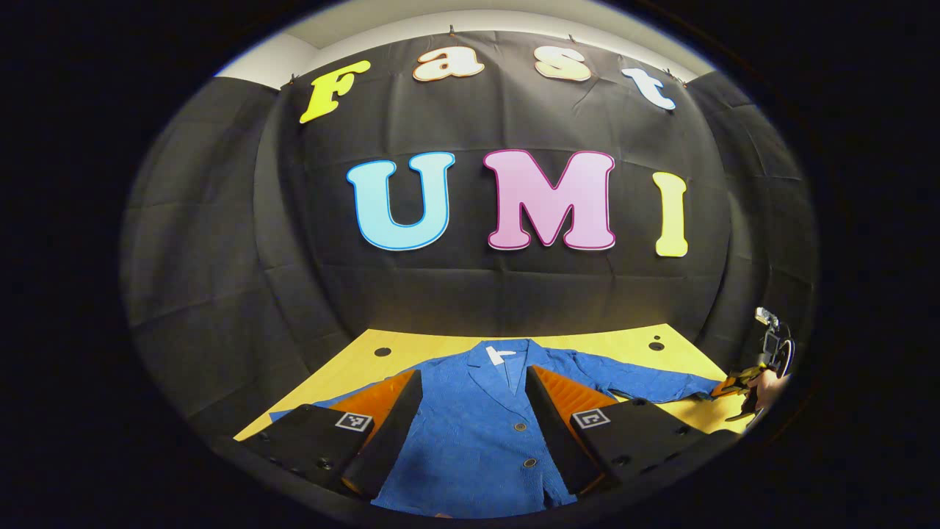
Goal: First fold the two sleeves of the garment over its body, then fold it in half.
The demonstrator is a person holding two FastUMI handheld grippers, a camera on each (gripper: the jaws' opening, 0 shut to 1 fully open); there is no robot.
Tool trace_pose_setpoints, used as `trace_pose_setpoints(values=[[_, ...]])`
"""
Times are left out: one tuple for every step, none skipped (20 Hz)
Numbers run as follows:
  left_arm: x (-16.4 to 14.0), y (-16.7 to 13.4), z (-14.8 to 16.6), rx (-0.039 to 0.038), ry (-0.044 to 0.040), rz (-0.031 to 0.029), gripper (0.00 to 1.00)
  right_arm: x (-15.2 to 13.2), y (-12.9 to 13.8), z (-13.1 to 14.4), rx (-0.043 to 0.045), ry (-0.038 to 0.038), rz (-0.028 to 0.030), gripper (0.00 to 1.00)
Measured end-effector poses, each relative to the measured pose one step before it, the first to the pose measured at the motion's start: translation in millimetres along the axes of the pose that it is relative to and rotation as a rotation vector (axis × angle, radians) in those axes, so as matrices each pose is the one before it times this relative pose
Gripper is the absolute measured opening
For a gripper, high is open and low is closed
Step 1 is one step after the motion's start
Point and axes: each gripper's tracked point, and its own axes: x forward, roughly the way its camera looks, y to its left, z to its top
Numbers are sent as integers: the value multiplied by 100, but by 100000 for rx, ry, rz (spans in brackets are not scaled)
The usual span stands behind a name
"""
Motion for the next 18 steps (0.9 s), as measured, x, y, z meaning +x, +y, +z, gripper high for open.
trace_pose_setpoints(values=[[-14, 142, -4, -42, 144, 303, 81, -129, 525, 532, -3438, -355, -63, 2], [9, 197, -30, -96, 234, 328, 81, -203, 770, 711, -3998, -942, 357, 2], [-132, 260, -271, -173, 229, 498, 81, -320, 934, 1146, -4331, -2401, 1086, 2], [-37, 243, -81, -292, 121, 445, 82, -168, 1234, 1055, -4254, -2171, 1175, 2], [-179, 252, -207, -254, 164, 468, 81, -128, 1770, 920, -3295, -1675, 2177, 2], [-28, 353, -7, -254, 104, 820, 81, -85, 1995, 927, -2152, -1370, 2846, 2], [-30, 386, -55, -291, -27, 960, 81, -72, 2054, 637, -1173, -1122, 3219, 2], [-80, 395, 95, -290, -55, 1069, 81, 21, 2076, 466, -583, -671, 3370, 2], [-89, 434, -7, -295, -122, 1205, 81, 34, 2303, 452, -894, -352, 3244, 2], [-20, 443, 70, -171, -70, 1216, 81, 156, 2007, 223, -1373, -128, 2864, 2], [-230, 540, -74, 506, 91, 1458, 81, 234, 2226, 119, -2141, 29, 2826, 2], [-157, 597, 107, 663, -86, 1867, 82, 184, 2357, -43, -2162, 207, 3066, 1], [-140, 725, 11, 189, -31, 1733, 81, 256, 2474, 41, -1512, 399, 3275, 2], [-273, 609, 92, -417, 216, 1218, 81, 366, 2694, 202, -961, 144, 3647, 1], [-290, 622, 91, -862, -47, 1160, 81, 318, 2877, 42, -755, 511, 3867, 1], [-346, 687, 159, -883, -30, 1190, 81, 338, 2854, -111, -1195, 263, 3809, 2], [-393, 866, -34, -601, -166, 1452, 81, 505, 2622, -77, -2134, -66, 3398, 2], [-84, 937, 23, -474, 703, 2292, 81, 490, 2959, -236, -2797, 712, 3413, 1]])
